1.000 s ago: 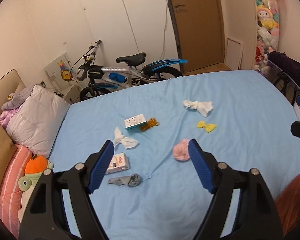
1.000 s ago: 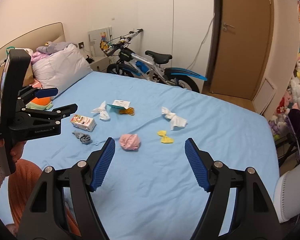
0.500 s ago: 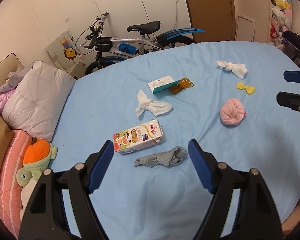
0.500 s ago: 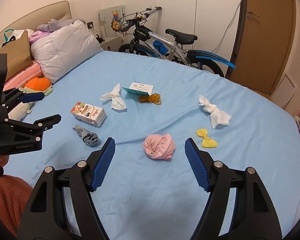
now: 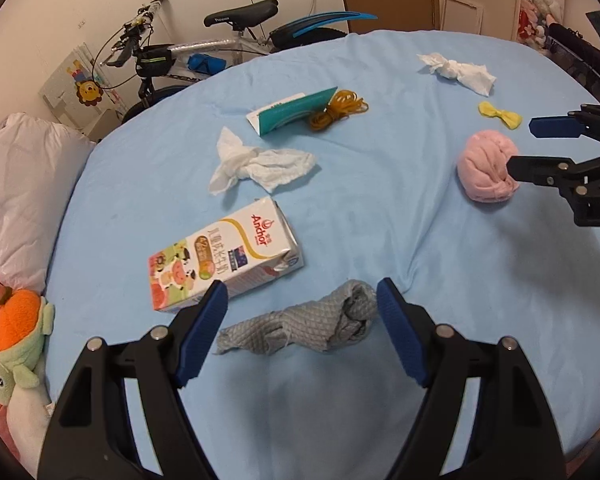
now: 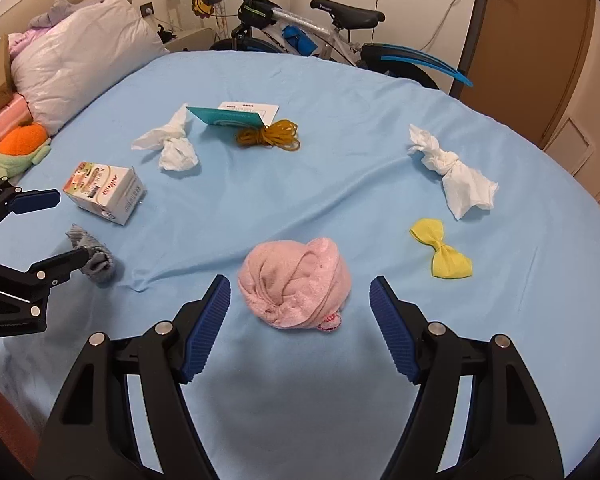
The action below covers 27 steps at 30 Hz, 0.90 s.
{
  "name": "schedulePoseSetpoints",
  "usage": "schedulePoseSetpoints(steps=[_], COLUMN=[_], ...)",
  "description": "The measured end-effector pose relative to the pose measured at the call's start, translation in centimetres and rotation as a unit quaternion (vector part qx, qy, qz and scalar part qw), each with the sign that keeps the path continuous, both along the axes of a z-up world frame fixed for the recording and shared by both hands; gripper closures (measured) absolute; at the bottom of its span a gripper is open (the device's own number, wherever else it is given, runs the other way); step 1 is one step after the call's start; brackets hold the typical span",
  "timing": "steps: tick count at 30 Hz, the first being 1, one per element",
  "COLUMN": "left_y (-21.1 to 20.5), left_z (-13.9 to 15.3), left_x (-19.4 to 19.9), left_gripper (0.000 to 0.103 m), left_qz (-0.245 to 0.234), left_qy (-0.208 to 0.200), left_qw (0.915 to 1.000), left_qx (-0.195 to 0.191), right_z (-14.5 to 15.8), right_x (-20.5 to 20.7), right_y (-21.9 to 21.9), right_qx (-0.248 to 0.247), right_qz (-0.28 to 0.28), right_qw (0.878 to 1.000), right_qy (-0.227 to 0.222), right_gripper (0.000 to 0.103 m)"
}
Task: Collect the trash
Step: 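Grasp the pink sock ball with the right gripper while the left gripper grasps the grey sock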
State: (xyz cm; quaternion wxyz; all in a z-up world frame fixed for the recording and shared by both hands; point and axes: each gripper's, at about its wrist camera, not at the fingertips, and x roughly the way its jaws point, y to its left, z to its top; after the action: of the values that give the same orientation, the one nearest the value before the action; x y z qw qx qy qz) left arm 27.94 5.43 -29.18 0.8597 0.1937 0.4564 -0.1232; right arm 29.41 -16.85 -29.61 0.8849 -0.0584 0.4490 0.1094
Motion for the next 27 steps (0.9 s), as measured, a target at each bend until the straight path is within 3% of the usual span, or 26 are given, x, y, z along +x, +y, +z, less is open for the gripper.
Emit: schedulePoseSetpoints(steps=[4, 8, 15, 27], left_y=[-0.3, -0.6, -0.7, -1.2], left_z=[-2.5, -4.0, -4.1, -2.4], left_x=[0.6, 0.9, 0.3, -1.6], left_gripper=[0.026, 0.046, 0.065, 0.070], left_qz=[-0.010, -0.019, -0.036, -0.055], left_qy=[0.021, 0.033, 0.033, 0.018], left_qw=[0.9997, 0.9992, 0.9985, 0.9983], left_qx=[0.004, -0.008, -0.026, 0.002], right_z=[-2.1, -3.1, -3.2, -1.2], right_x=[1.3, 2.1, 2.0, 0.0], right_y=[0.5, 0.9, 2.1, 0.8], right_qx=[-0.007, -0.001, -0.011, 0.011], right_qz=[0.003, 0.006, 0.033, 0.030], right_qw=[1.000, 1.000, 0.999, 0.999], right_qy=[0.016, 0.023, 0.018, 0.007], right_gripper=[0.033, 0.034, 0.045, 0.047])
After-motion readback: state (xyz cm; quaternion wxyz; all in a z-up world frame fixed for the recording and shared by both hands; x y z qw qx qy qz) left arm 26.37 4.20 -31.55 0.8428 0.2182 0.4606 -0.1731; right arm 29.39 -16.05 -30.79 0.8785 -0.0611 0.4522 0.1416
